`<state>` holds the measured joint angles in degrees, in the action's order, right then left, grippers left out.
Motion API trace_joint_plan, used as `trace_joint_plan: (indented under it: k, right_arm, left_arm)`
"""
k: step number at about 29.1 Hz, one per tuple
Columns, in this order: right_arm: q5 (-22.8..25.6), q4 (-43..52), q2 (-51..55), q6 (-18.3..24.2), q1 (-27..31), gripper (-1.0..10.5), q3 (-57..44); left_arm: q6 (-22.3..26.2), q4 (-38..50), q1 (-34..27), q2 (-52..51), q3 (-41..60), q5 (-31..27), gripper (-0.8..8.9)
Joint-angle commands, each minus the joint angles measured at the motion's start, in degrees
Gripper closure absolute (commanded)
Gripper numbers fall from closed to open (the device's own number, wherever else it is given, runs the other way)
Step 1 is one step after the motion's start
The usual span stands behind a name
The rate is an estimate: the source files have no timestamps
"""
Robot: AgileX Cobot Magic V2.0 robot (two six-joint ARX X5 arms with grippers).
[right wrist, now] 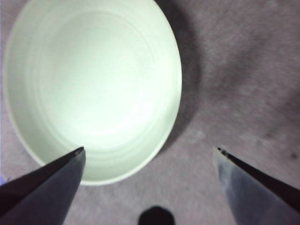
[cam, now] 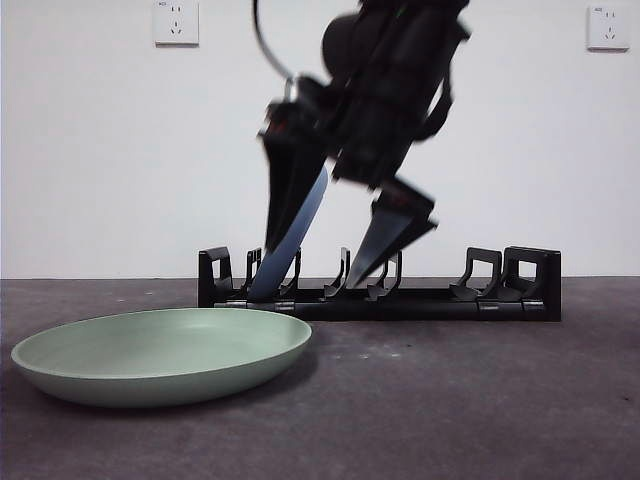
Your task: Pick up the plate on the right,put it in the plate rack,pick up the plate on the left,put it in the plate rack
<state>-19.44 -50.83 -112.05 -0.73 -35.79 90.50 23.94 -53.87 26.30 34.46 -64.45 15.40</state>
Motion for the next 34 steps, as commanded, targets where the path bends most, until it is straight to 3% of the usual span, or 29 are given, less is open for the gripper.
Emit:
trace_joint_plan:
  k: [1,11,14,18,23,34]
  right_arm:
    - [0.44,1.55,-2.47,-2.14,-0.68,4.8,-0.76]
    - [0.9,4.92,-7.61,-3.87,-1.4,5.5,-0.79]
    - [0.85,5.03,-8.61,-4.28,-1.44,6.4,-0.79]
    - [0.85,5.44,-8.98,-4.31,-1.46,6.8,-0.79]
    - [0.87,6.12,-8.98,-5.29,-1.77,9.5,-0.79]
    - [1.51,6.21,-8.9,-5.33,-1.75,9.6,-0.79]
  left_arm:
    - [2.05,-0.87,0.04,0.46,0.07,-0.04,3.66]
    - [3.34,-1.9,0.04,2.78,0.07,-0.39,3.66]
    - [3.76,-1.92,0.04,3.5,0.07,-0.39,3.66]
    - [3.76,-2.03,0.04,4.24,0.07,-0.42,3.66]
    - [3.78,-1.99,0.7,4.76,0.07,-0.42,3.66]
    - [4.24,-2.23,3.13,6.43,0.07,-0.42,3.66]
